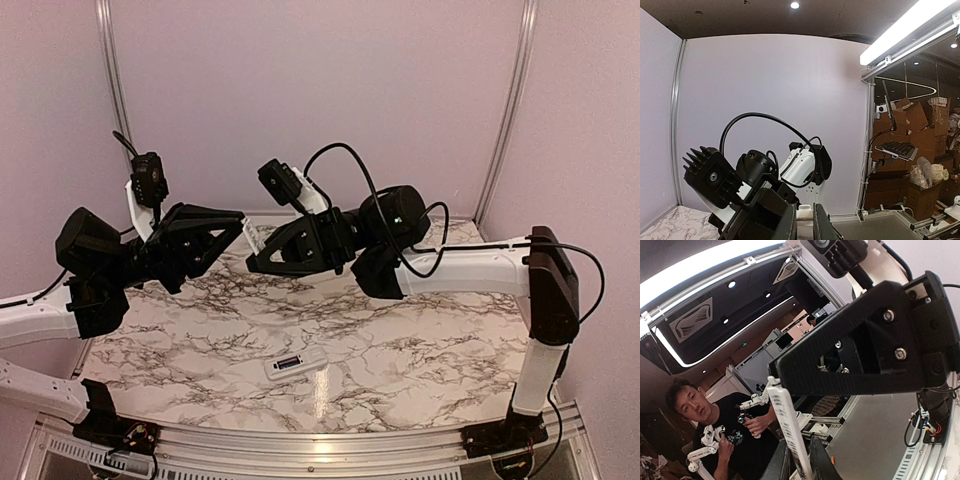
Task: Load the batteries into the remote control
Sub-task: Pass from the left arm to the right
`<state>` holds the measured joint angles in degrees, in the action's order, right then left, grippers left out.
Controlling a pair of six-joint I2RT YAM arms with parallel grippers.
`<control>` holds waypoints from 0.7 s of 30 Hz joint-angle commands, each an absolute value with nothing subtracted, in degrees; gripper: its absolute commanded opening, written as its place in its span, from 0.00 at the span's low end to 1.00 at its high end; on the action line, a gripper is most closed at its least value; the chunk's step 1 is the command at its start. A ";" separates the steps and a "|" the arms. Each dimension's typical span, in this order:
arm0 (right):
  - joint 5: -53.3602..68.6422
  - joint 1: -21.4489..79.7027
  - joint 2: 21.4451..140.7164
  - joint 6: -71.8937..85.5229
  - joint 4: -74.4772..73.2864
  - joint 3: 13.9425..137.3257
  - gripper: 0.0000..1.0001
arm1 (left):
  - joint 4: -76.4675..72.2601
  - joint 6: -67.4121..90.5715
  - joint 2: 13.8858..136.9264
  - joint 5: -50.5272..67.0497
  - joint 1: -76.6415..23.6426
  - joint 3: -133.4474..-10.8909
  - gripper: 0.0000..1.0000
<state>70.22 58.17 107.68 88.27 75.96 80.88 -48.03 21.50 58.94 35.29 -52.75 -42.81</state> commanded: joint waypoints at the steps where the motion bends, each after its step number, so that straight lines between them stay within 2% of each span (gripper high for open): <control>1: 70.94 58.88 107.03 88.56 105.38 83.63 0.11 | -49.56 21.18 59.38 34.55 -52.82 -42.01 0.01; 4: 70.92 58.84 107.31 89.00 105.34 83.88 0.06 | -48.44 20.70 59.25 34.28 -52.82 -42.24 0.08; 5: 70.88 58.93 107.47 89.26 105.35 83.97 0.03 | -47.47 20.55 59.13 33.91 -52.82 -42.47 0.17; 8: 70.94 58.88 108.21 90.77 105.36 84.43 0.00 | -42.12 18.49 57.89 31.58 -52.87 -43.78 0.55; 10: 71.22 58.76 108.64 91.37 105.16 84.15 0.00 | -35.23 15.40 55.59 28.56 -52.76 -45.80 0.69; 13: 71.19 58.07 108.92 90.23 102.35 82.09 0.00 | -21.20 10.47 52.63 22.18 -52.73 -50.11 0.85; 17: 70.82 55.79 107.83 85.81 94.49 76.94 0.00 | -4.71 8.05 50.82 16.76 -52.65 -54.71 0.88; 21: 69.14 52.71 103.95 72.34 74.99 70.87 0.00 | 9.18 5.60 52.00 13.32 -52.65 -59.34 0.88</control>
